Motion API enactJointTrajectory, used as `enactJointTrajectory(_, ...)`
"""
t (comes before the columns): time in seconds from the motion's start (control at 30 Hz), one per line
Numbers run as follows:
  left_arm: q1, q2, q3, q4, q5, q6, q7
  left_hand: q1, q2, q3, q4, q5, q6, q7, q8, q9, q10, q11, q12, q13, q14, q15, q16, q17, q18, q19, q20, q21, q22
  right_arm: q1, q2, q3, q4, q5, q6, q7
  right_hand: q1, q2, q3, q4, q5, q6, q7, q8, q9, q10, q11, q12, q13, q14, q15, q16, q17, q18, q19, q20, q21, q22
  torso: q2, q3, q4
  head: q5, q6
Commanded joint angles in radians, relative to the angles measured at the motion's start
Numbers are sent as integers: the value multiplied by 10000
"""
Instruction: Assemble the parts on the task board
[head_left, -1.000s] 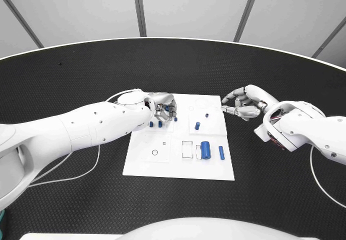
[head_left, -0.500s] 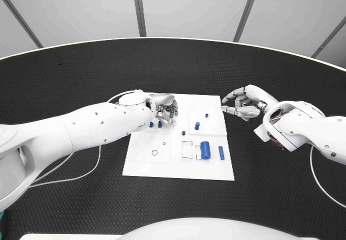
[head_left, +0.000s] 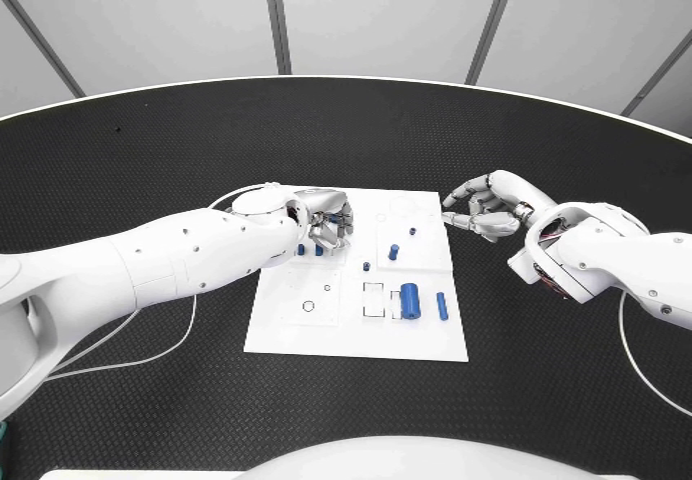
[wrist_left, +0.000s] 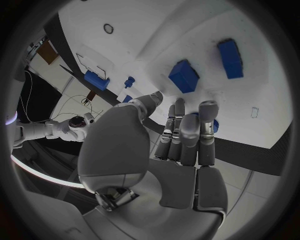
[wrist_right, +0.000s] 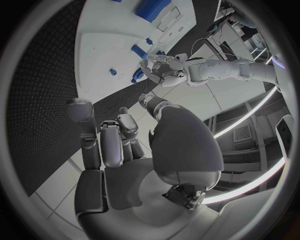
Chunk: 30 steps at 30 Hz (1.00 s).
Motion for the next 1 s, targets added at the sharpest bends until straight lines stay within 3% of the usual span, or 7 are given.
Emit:
enactJointTrajectory(0.03, 5, -208, 3, 285, 0, -139, 10, 98, 23, 1, -41, -41, 144, -5, 80, 13, 84, 22, 46, -3655, 17, 65, 32, -28, -180, -14, 84, -42, -13, 0, -7, 0, 1, 0, -3, 1, 50, -25, 43, 21, 30, -79, 17, 45, -11, -32, -28, -20, -2, 434, -61, -65, 225, 162, -46, -12, -42, -2, -16, -3, 21, -20, -3)
enactJointTrajectory(0.3, 15, -710, 6, 1131, -2, -580, 34, 139, 1, 13, -66, -42, 311, -20, 125, 21, 67, 28, 8, -3647, -14, 67, 21, -108, -169, -41, 86, -68, -56, 0, -27, 0, -1, 0, -4, 4, 50, -25, 43, 21, 30, -79, 17, 45, -11, -32, -28, -20, -2, 434, -61, -65, 225, 162, -46, -12, -42, -2, 0, -10, 1, -23, 15)
enactJointTrajectory(0.5, 22, -907, 9, 1413, -4, -771, 6, 160, -31, 18, -75, -42, 312, 12, 80, -6, -90, 72, -109, -3678, -61, 96, -3, -206, -162, -78, 100, -102, -108, 0, -33, 0, 1, 0, -3, 7, 57, -23, 48, 16, 34, -77, 20, 63, -15, -2, -27, 0, 13, 443, -62, -62, 244, 159, -32, -14, -47, 4, 3, 2, -14, -33, 51)
enactJointTrajectory(1.0, 33, -1402, 8, 2480, -7, -729, -199, 32, -115, -95, 14, -45, 306, 58, 13, -45, -67, 104, -132, -3673, -109, 135, -15, -299, -143, -154, 140, -174, -207, 0, -68, 0, 6, 0, -4, 5, 57, -23, 48, 16, 34, -77, 20, 63, -15, -2, -27, 0, 13, 443, -62, -62, 244, 159, -32, -14, -47, 4, 7, -3, -12, -87, 26)
